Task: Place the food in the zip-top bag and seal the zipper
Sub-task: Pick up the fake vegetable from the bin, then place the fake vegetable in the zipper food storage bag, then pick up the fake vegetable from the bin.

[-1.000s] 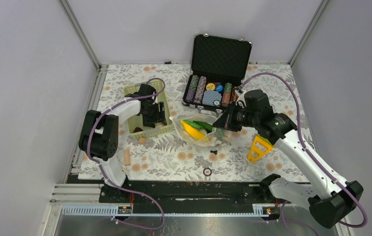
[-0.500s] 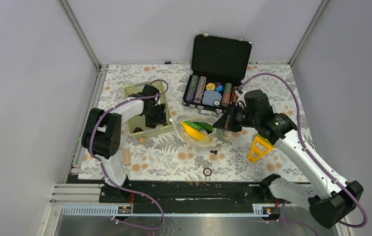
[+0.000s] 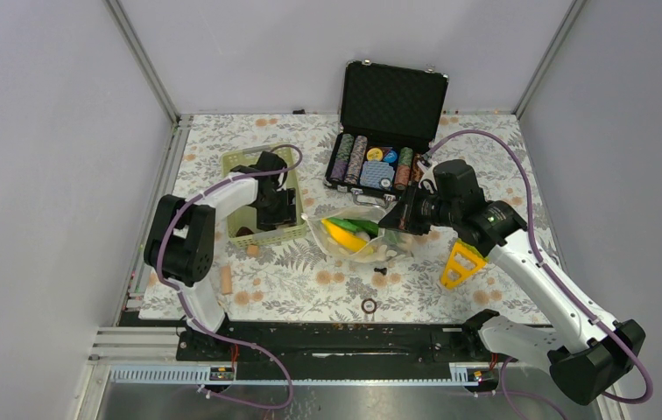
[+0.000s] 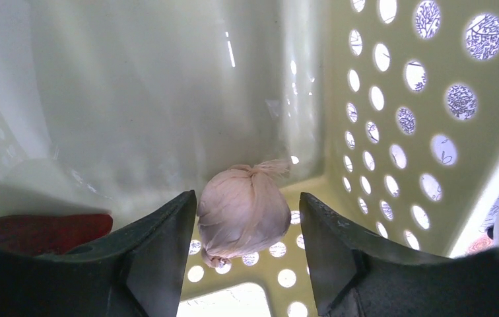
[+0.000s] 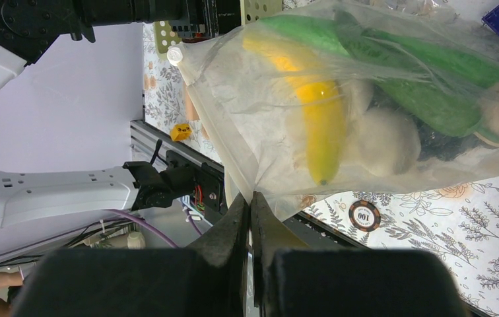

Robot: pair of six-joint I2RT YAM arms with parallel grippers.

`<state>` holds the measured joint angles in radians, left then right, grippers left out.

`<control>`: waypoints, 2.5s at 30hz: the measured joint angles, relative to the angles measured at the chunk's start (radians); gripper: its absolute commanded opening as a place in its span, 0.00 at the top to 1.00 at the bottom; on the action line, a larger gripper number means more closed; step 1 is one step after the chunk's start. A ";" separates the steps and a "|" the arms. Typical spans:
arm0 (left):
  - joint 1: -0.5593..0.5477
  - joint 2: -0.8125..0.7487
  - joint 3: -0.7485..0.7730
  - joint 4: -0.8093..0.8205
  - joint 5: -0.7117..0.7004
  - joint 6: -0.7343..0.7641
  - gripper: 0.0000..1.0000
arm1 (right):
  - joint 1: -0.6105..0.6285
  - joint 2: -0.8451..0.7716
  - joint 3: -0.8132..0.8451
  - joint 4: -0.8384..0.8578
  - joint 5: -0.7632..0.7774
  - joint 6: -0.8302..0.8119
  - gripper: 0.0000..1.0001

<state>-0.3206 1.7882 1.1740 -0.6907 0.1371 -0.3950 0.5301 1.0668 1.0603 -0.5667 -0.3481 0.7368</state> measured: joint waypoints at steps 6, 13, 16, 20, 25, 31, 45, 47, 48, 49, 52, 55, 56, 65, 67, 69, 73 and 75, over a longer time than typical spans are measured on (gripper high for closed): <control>-0.009 0.000 0.000 -0.004 0.001 -0.016 0.73 | 0.000 0.000 0.000 0.000 0.011 0.000 1.00; -0.010 -0.027 0.000 -0.014 -0.006 -0.032 0.80 | 0.000 0.000 0.000 0.000 0.019 0.000 1.00; -0.010 -0.061 0.016 -0.034 -0.036 -0.050 0.83 | 0.000 0.000 0.000 0.000 0.019 0.000 1.00; -0.013 -0.121 0.077 -0.069 -0.106 -0.077 0.84 | 0.000 0.000 0.000 0.000 0.019 -0.004 1.00; -0.062 -0.308 0.135 -0.071 -0.157 -0.084 0.83 | 0.000 -0.003 0.000 0.000 0.023 -0.007 1.00; -0.290 -0.567 0.122 0.067 -0.038 -0.012 0.80 | 0.000 -0.007 0.000 -0.001 0.023 -0.007 1.00; -0.549 -0.394 0.110 0.135 -0.003 0.088 0.04 | 0.000 -0.030 0.000 -0.005 0.024 -0.007 1.00; -0.555 -0.389 0.111 0.120 -0.010 0.089 0.01 | 0.000 -0.030 0.000 -0.005 0.024 -0.007 1.00; -0.557 -0.391 0.114 0.112 -0.014 0.087 0.01 | 0.000 -0.030 0.000 -0.005 0.024 -0.007 1.00; -0.558 -0.392 0.120 0.109 -0.022 0.083 0.01 | 0.000 -0.030 0.000 -0.005 0.024 -0.007 1.00; -0.558 -0.399 0.130 0.106 -0.063 0.073 0.01 | 0.000 -0.030 0.000 -0.005 0.024 -0.007 1.00; -0.558 -0.410 0.142 0.068 -0.155 0.042 0.01 | 0.000 -0.030 0.000 -0.005 0.024 -0.008 1.00; -0.557 -0.413 0.147 0.051 -0.184 0.031 0.01 | 0.000 -0.031 0.000 -0.005 0.024 -0.008 1.00; -0.317 -0.463 0.129 -0.089 -0.382 -0.140 0.01 | 0.000 -0.040 0.000 -0.005 0.023 -0.019 1.00; -0.240 -0.491 0.098 -0.106 -0.401 -0.174 0.01 | 0.000 -0.040 0.000 -0.005 0.024 -0.023 1.00; -0.166 -0.506 0.068 -0.135 -0.415 -0.208 0.01 | 0.000 -0.041 0.000 -0.005 0.024 -0.024 1.00; -0.087 -0.486 0.018 -0.171 -0.441 -0.246 0.01 | 0.000 -0.042 0.000 -0.005 0.024 -0.026 1.00; -0.069 -0.449 0.002 -0.188 -0.454 -0.259 0.01 | 0.000 -0.042 0.000 -0.005 0.024 -0.026 1.00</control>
<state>-0.3897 1.3392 1.1763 -0.8783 -0.3164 -0.6540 0.5297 1.0252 1.0599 -0.5720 -0.3244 0.7109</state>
